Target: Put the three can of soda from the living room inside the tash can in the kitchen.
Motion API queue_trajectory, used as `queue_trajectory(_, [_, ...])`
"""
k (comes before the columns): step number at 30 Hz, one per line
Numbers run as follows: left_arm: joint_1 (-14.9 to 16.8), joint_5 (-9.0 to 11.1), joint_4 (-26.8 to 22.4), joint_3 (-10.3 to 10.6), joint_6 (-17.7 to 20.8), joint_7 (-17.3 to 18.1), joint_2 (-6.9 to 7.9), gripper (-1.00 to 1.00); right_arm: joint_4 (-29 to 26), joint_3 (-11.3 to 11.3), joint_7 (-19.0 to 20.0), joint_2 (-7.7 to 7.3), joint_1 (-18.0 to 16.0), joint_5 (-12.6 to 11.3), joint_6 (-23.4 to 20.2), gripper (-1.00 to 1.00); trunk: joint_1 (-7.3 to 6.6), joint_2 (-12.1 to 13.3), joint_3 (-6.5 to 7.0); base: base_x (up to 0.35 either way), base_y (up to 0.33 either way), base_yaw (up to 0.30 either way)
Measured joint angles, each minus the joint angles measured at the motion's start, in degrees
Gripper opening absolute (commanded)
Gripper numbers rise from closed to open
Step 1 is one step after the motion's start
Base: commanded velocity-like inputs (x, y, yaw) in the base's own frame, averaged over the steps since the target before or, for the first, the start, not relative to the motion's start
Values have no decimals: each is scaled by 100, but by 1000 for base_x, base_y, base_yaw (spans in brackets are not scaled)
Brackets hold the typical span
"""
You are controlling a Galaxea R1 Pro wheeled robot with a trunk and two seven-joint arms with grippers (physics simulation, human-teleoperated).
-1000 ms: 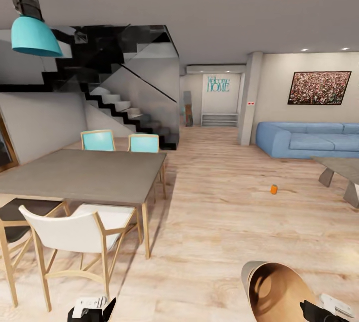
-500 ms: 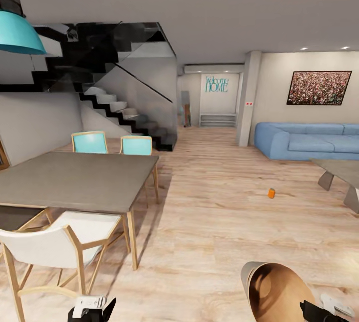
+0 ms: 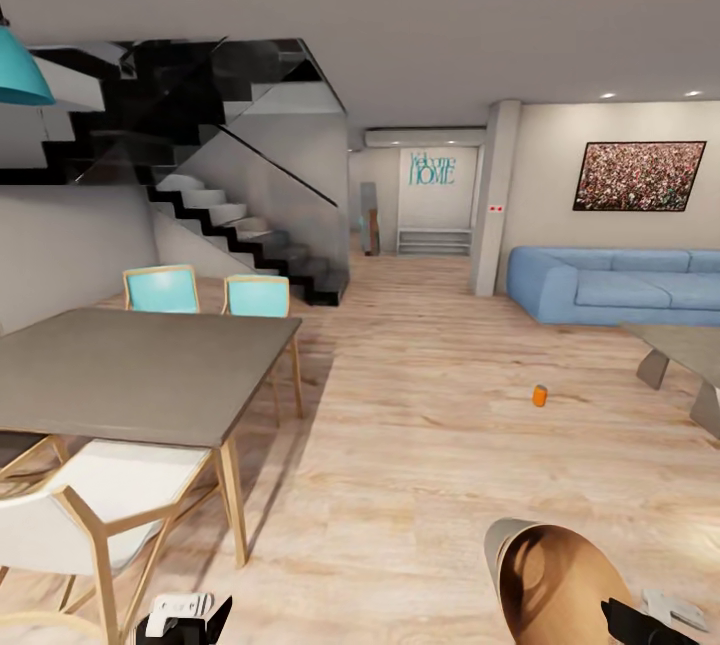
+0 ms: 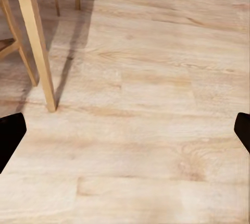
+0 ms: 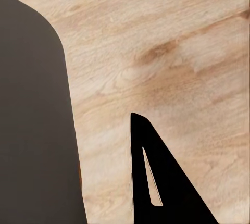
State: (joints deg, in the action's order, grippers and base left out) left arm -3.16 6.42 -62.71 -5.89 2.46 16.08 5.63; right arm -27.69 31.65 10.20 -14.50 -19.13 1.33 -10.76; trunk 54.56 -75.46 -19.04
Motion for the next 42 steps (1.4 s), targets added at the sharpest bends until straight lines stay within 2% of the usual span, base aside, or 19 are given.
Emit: queue_trajectory(42, [0,9,-5,0,0,7,9,100,0,-1,1,7,0,2,6,-100,0,0,0,251,-237,0])
